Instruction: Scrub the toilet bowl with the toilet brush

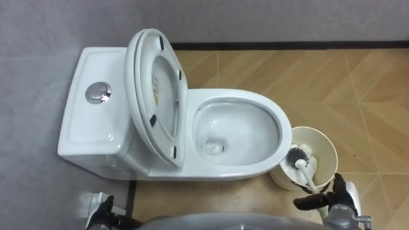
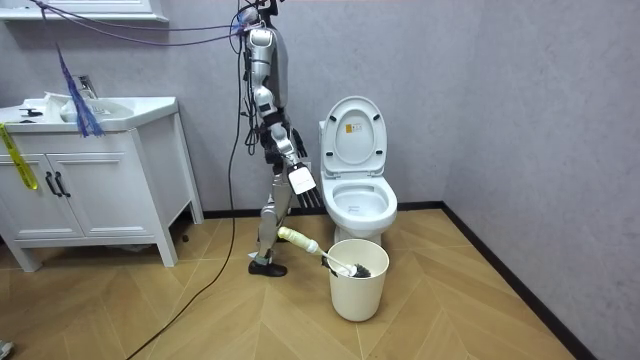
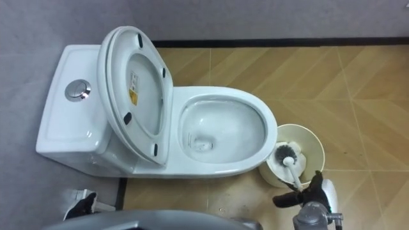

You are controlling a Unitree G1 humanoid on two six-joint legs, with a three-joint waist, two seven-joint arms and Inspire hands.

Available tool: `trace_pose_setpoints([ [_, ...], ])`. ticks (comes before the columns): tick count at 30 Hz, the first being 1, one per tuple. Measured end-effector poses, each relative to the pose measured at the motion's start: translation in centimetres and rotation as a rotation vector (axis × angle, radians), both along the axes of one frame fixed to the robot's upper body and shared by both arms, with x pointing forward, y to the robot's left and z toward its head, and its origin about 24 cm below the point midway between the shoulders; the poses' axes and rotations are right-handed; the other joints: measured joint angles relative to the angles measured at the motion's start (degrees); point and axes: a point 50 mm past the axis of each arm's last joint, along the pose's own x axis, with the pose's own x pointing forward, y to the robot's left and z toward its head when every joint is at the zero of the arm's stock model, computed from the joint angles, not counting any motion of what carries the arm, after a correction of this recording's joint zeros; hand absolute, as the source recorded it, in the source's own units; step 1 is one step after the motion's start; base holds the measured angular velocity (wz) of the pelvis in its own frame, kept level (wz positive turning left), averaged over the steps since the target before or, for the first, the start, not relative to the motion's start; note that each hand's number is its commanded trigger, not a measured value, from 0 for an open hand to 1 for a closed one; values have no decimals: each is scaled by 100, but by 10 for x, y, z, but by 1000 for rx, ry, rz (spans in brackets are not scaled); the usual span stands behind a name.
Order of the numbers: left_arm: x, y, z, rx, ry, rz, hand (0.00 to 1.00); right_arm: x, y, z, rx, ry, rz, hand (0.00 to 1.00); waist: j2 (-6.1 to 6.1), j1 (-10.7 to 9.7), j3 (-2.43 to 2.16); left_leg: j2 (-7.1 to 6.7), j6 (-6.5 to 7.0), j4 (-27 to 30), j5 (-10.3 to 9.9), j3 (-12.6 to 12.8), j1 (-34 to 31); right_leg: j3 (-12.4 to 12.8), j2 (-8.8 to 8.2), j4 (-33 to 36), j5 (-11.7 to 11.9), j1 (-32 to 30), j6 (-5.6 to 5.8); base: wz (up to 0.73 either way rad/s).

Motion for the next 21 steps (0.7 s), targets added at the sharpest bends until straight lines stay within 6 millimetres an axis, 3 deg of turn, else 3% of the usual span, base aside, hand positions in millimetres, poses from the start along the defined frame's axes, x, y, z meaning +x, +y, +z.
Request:
trace_pose_setpoints([
  [10, -4, 7, 2, 17, 3, -3, 0, -2, -1, 0, 0, -5, -14, 0, -111, 2, -43, 4, -1, 6, 1, 3, 4, -19, -1, 0, 5, 10, -5, 0],
  [17, 1, 8, 3, 20, -14, -8, 0, -4, -7, 3, -64, -27, -76, 0, -80, -37, -31, 10, 2, 121, 2, 4, -134, -85, -3, 7, 20, -30, -6, 6],
  [21, 19, 7, 5, 19, -57, -22, 0, 10, -9, 6, -97, -54, -85, 0, -5, -31, -17, 45, 8, 382, 5, 7, -632, -73, 0, 162, 37, -466, -32, 2],
])
